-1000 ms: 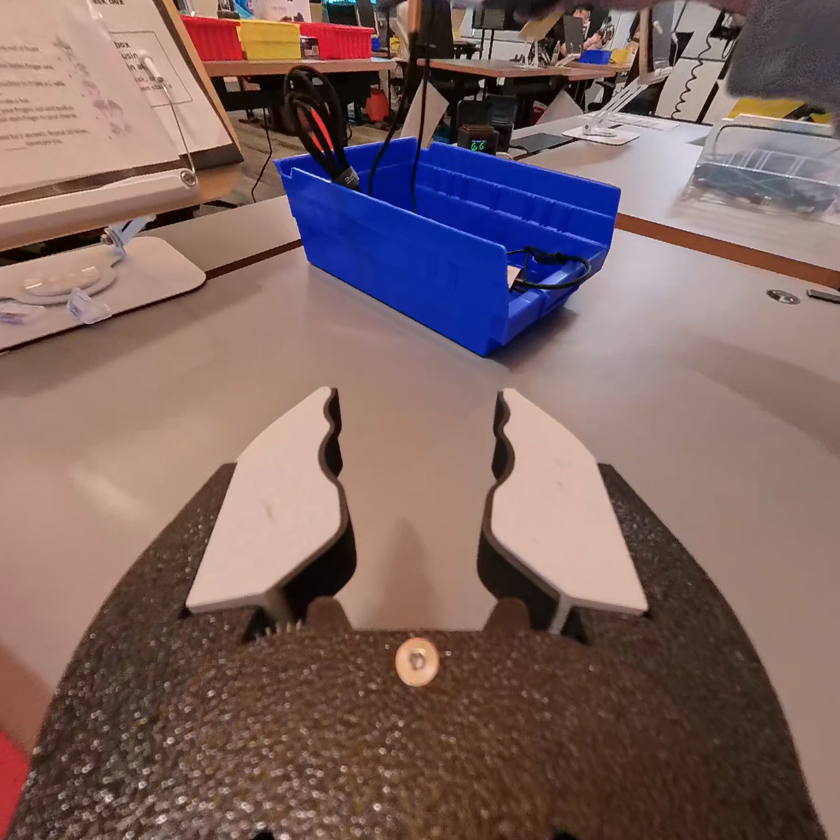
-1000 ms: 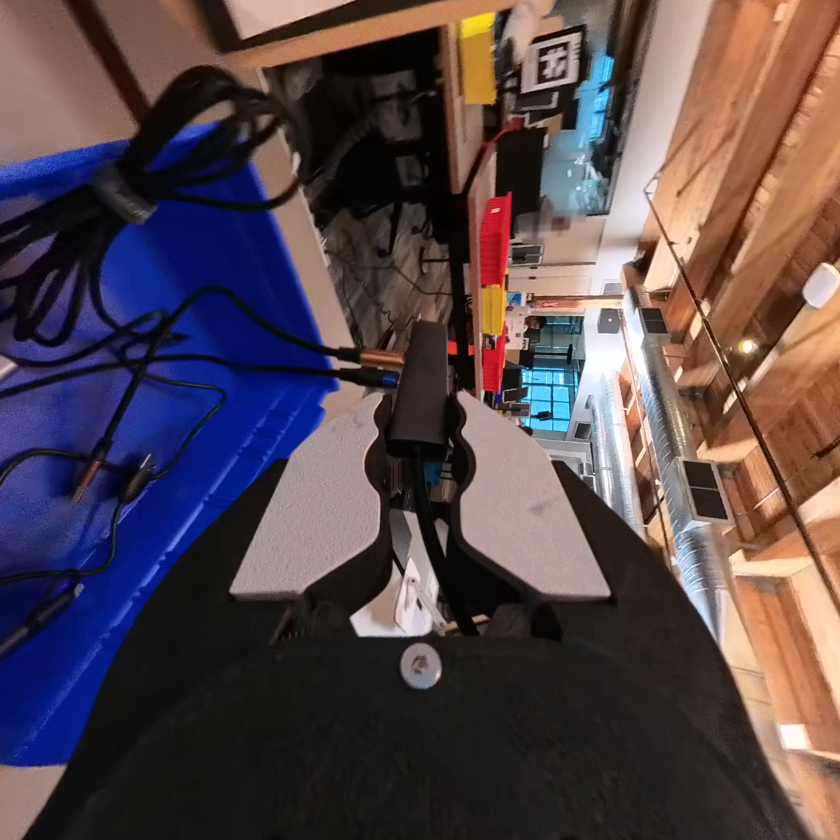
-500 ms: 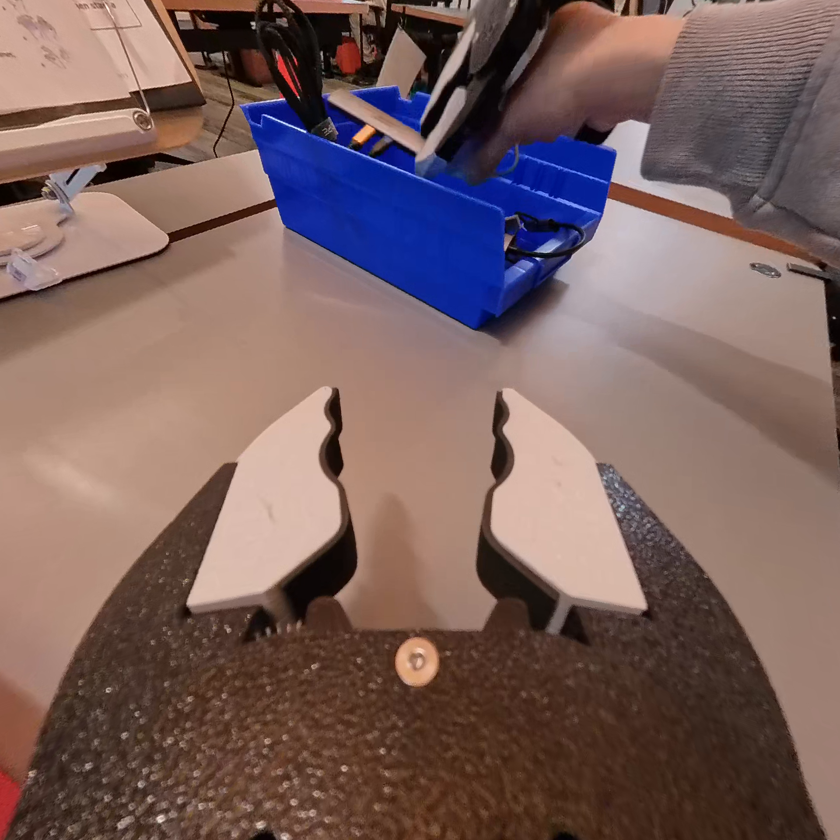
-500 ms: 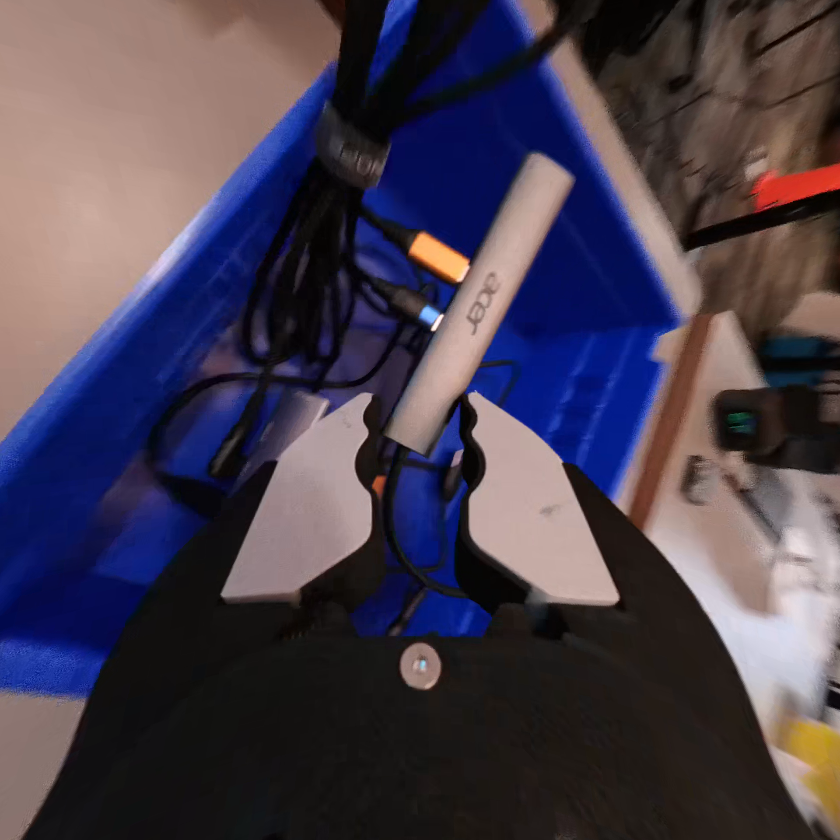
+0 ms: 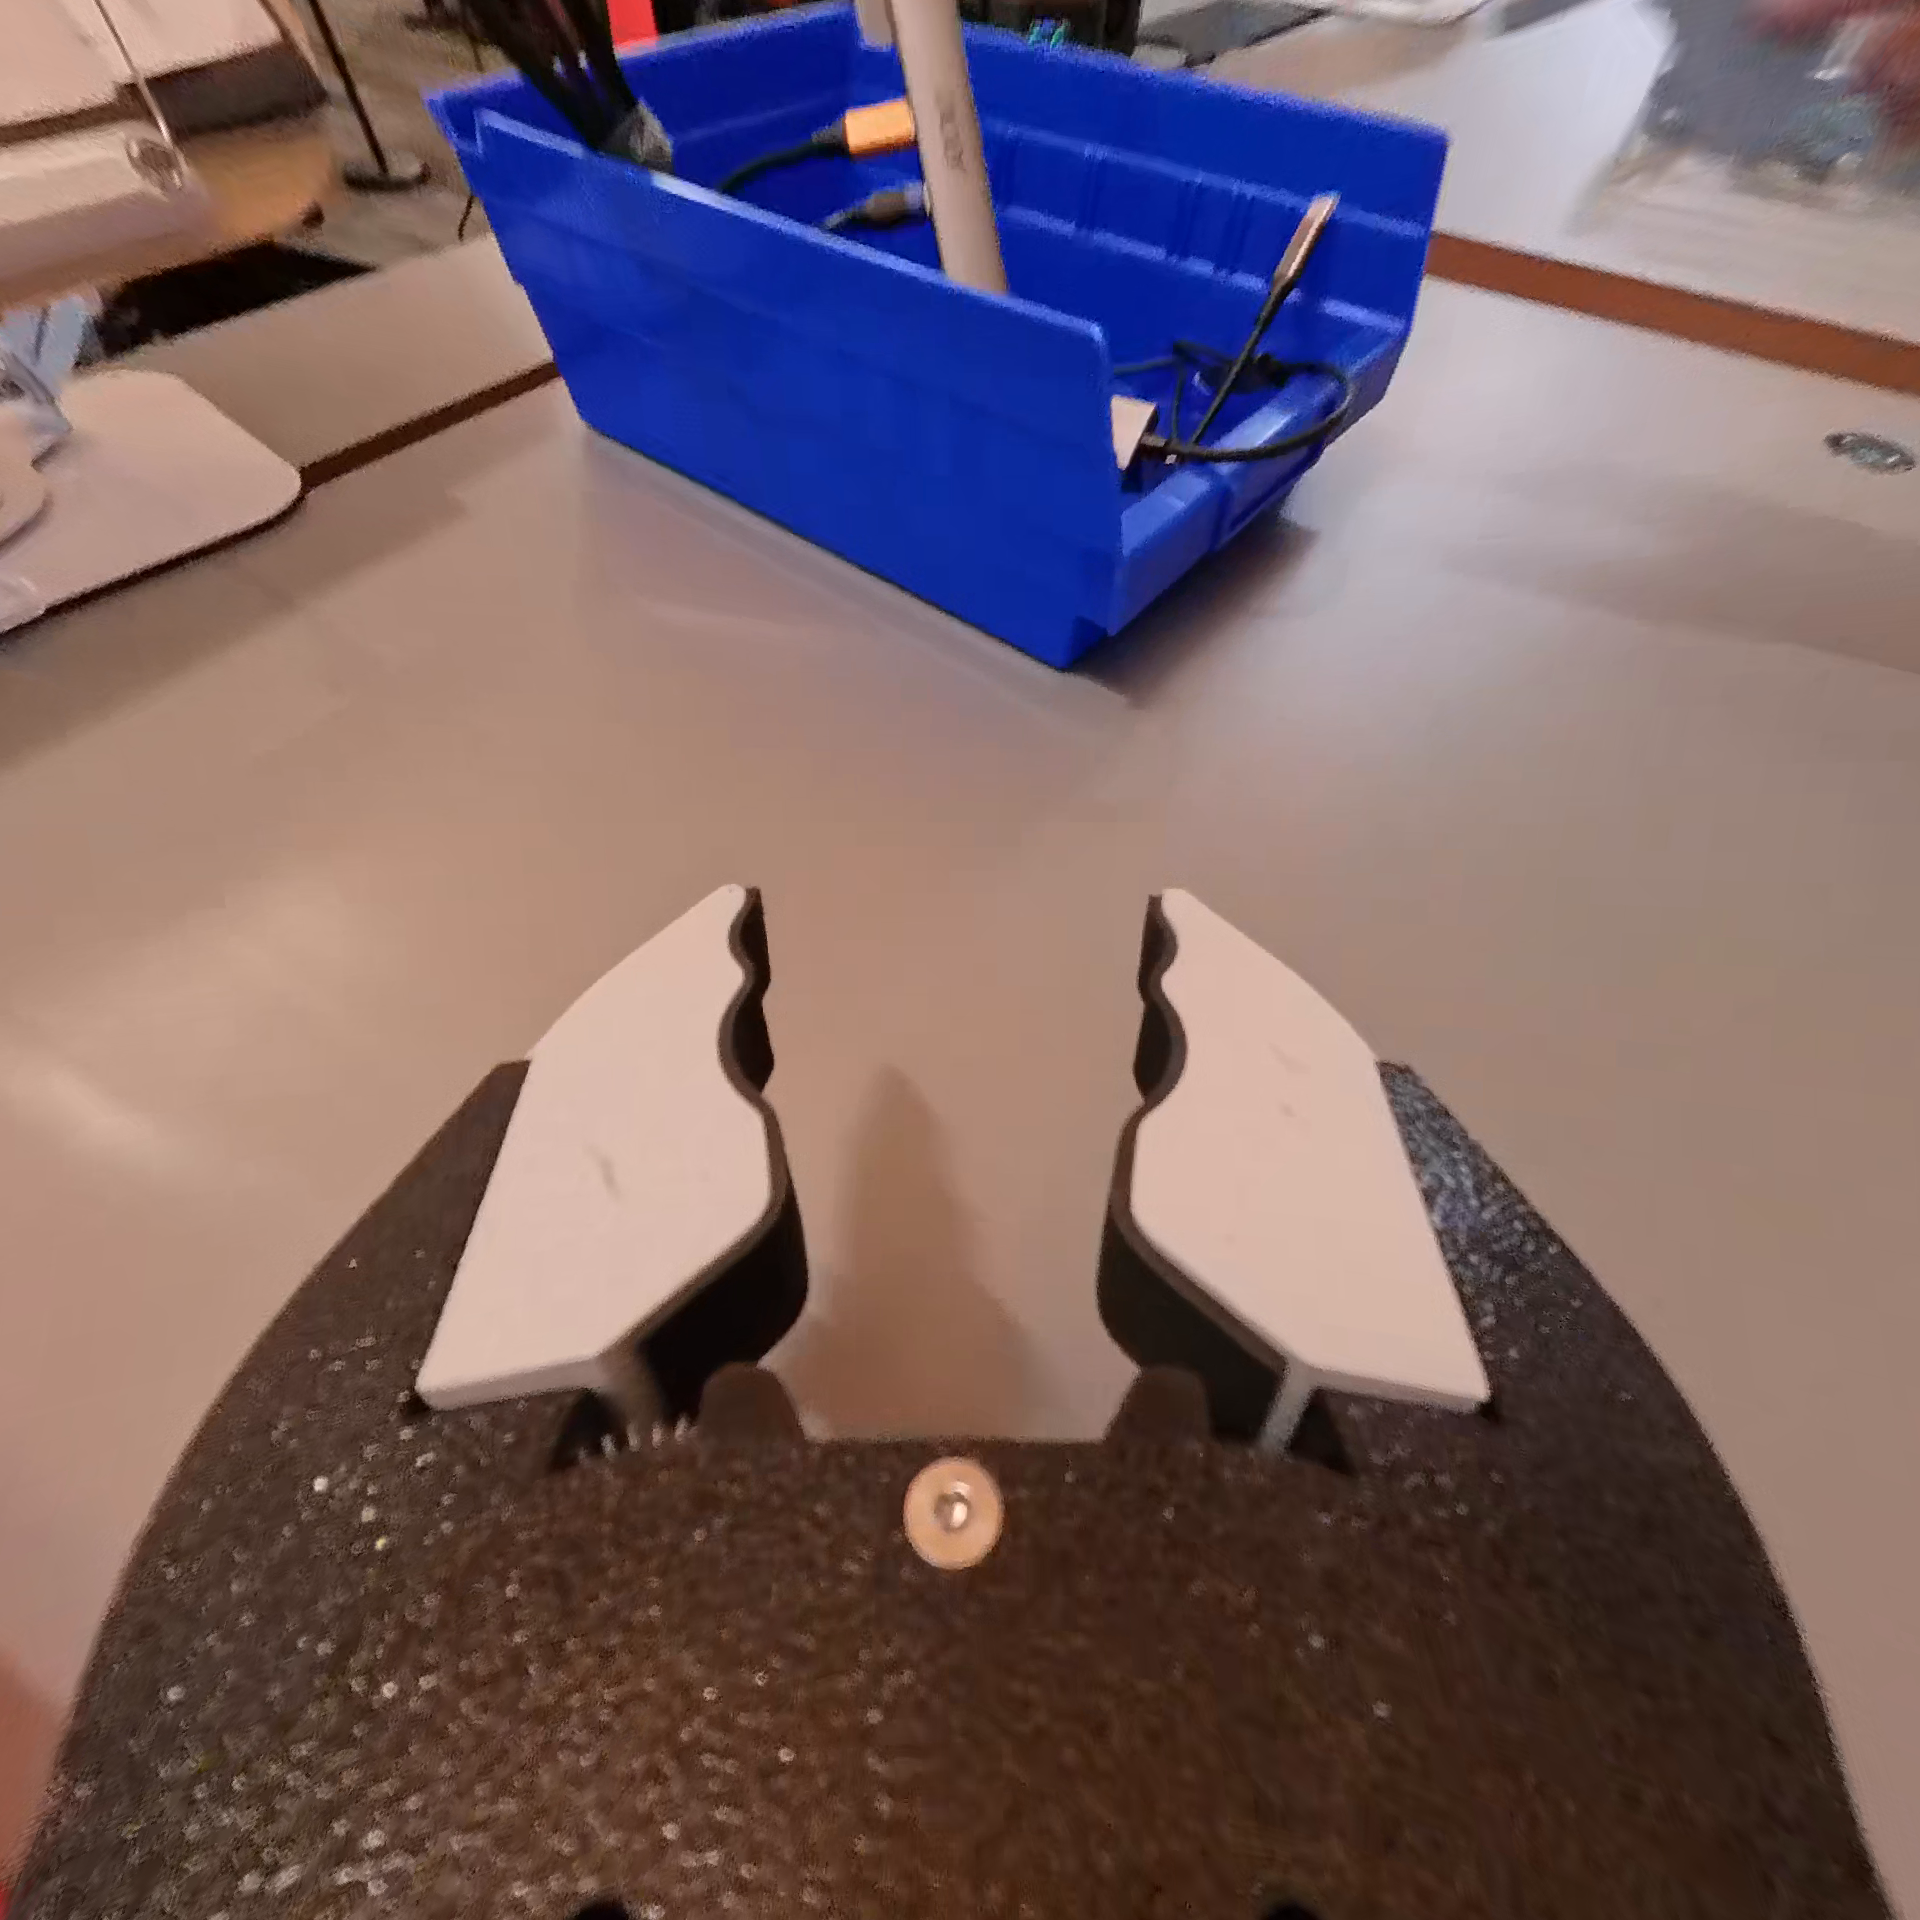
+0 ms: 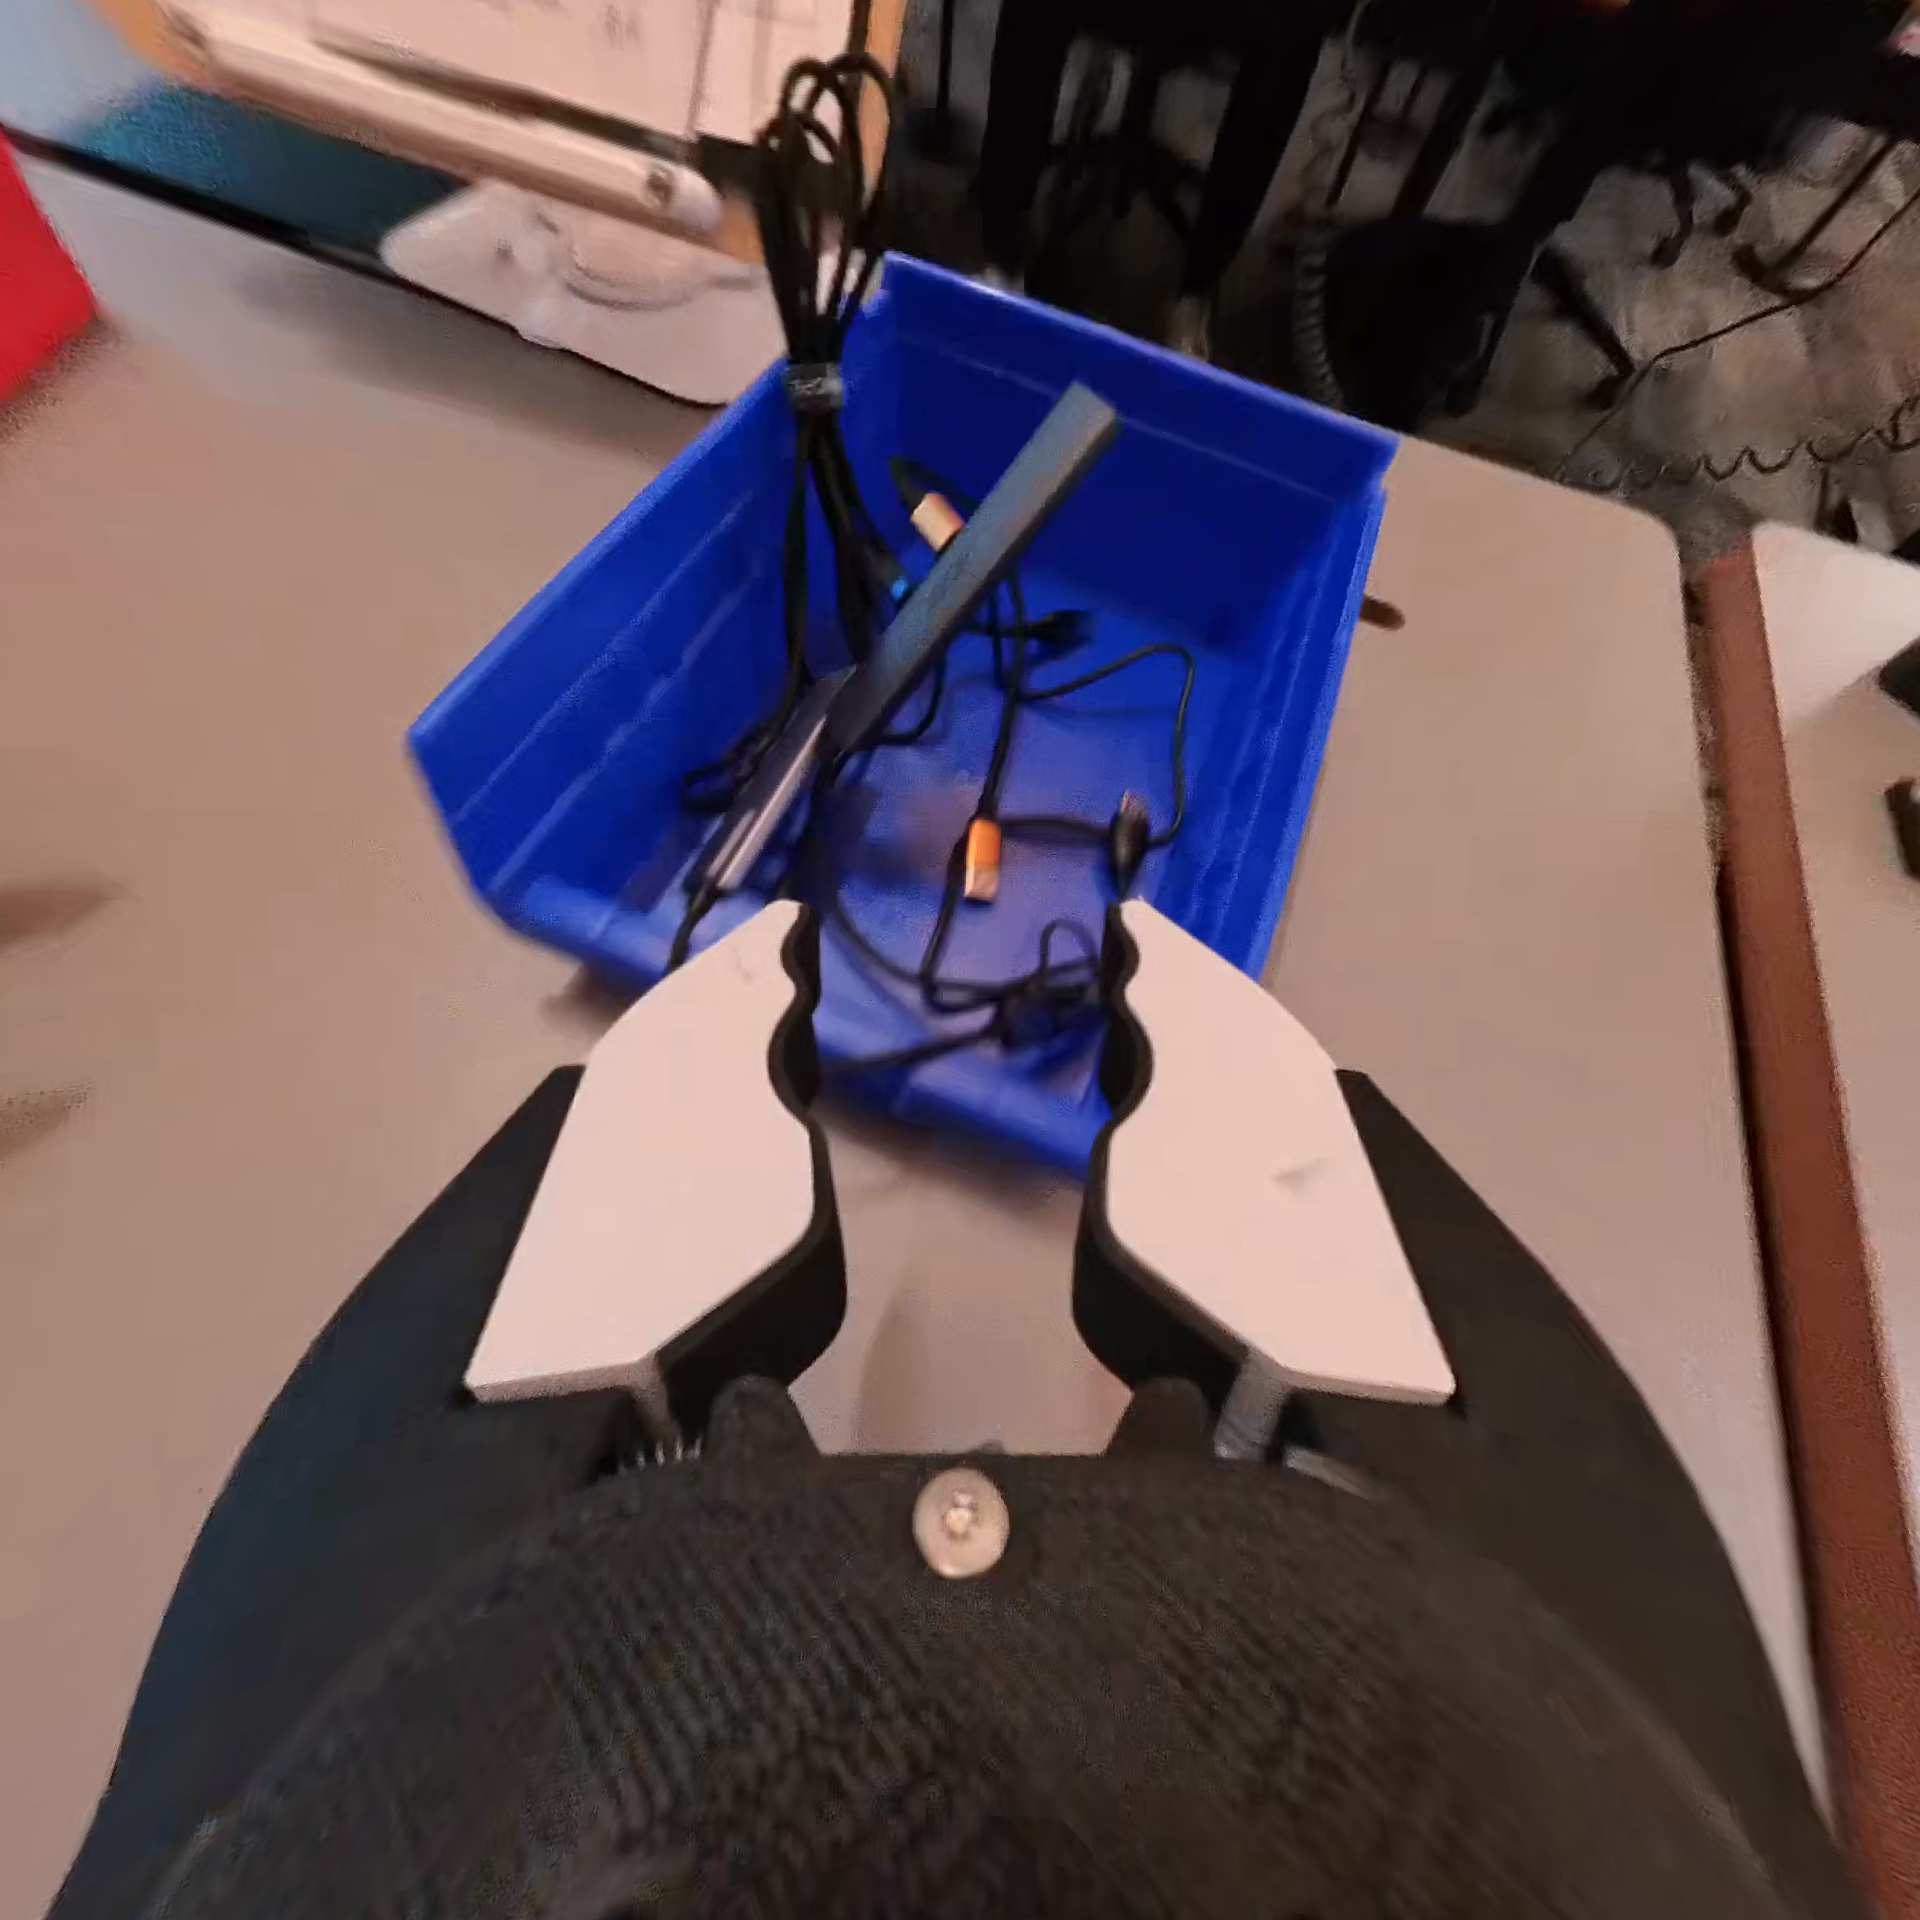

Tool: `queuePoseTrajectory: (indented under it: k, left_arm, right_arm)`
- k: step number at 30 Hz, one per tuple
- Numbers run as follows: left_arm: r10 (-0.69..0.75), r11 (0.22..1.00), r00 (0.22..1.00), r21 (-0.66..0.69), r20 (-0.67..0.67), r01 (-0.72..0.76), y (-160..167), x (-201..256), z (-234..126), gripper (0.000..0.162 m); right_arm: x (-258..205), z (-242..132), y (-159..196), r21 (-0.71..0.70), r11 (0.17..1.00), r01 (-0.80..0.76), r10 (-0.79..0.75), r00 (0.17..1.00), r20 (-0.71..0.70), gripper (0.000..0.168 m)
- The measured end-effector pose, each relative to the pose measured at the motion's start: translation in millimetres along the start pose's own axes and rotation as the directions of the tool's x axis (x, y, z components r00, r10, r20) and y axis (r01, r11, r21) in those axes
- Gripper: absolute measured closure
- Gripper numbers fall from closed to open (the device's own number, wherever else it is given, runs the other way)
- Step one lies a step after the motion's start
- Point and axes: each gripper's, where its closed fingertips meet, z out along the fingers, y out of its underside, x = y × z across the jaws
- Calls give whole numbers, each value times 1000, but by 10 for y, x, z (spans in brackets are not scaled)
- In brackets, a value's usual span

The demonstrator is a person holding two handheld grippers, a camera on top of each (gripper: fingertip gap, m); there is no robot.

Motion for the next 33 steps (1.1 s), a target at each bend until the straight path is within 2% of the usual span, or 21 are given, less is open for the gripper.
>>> queuePoseTrajectory:
  k: [1, 4, 6, 10, 12, 15, 18, 21, 22, 23, 24, 26, 27, 29, 30, 31, 33]
  left_arm:
    - [-11, 1000, 1000, -22, 10, 11, 35, 7, 27, 94]
    - [-153, 987, 988, -55, 14, 153, 56, 74, 141, 96]
    - [-253, 966, 968, -52, 6, 253, -78, 151, 302, 97]
    - [-191, 980, 969, -21, 158, 197, -621, 56, 750, 97]
    - [-190, 981, 968, -14, 165, 195, -945, 96, 995, 95]
    - [-148, 983, 965, -72, 215, 167, -1201, 127, 1360, 92]
    - [-46, 971, 940, -207, 338, 122, -1104, -29, 1653, 89]
    - [93, 965, 877, -260, 472, 38, -1091, -280, 1735, 113]
    - [125, 959, 848, -282, 516, 30, -1081, -363, 1712, 112]
    - [121, 956, 811, -286, 572, 59, -1065, -455, 1649, 100]
    - [85, 961, 786, -258, 613, 97, -1072, -511, 1593, 95]
    - [26, 974, 790, -195, 613, 119, -1111, -536, 1585, 97]
    - [11, 964, 818, -222, 575, 143, -1041, -509, 1654, 98]
    - [8, 908, 842, -356, 540, 220, -741, -526, 1759, 89]
    - [-13, 892, 846, -377, 533, 251, -631, -544, 1795, 97]
    - [-62, 890, 856, -359, 514, 281, -575, -542, 1827, 118]
    - [-113, 909, 894, -318, 434, 270, -589, -485, 1854, 134]
  right_arm:
    - [-53, -157, 157, 39, 999, -25, 24, 1000, 8, 118]
    - [-118, -496, 672, 101, 991, -92, 93, 996, -12, 121]
    - [-134, -616, 893, 137, 977, -164, 166, 986, -9, 121]
    - [-158, -618, 1066, 161, 962, -221, 223, 975, 9, 119]
    - [-270, -605, 1068, 112, 977, -179, 173, 983, 63, 108]
    - [-227, -703, 982, 115, 990, -83, 84, 996, -4, 104]
    - [-207, -828, 906, 162, 986, -45, 48, 999, -16, 104]
    - [-161, -912, 894, 180, 982, -64, 67, 998, -9, 105]
    - [-135, -938, 873, 194, 978, -73, 76, 997, -11, 106]
    - [-107, -966, 853, 206, 975, -83, 88, 996, -15, 106]
    - [-86, -999, 834, 216, 972, -91, 96, 995, -17, 106]
    - [-62, -1062, 784, 245, 964, -100, 107, 994, -13, 108]
    - [-54, -1081, 757, 262, 959, -107, 115, 993, -13, 110]
    - [-83, -1088, 707, 283, 951, -122, 124, 992, 10, 112]
    - [-111, -1083, 694, 281, 951, -127, 126, 992, 21, 112]
    - [-138, -1080, 682, 277, 953, -124, 122, 992, 24, 112]
    - [-218, -1098, 636, 280, 957, -81, 77, 997, 26, 111]
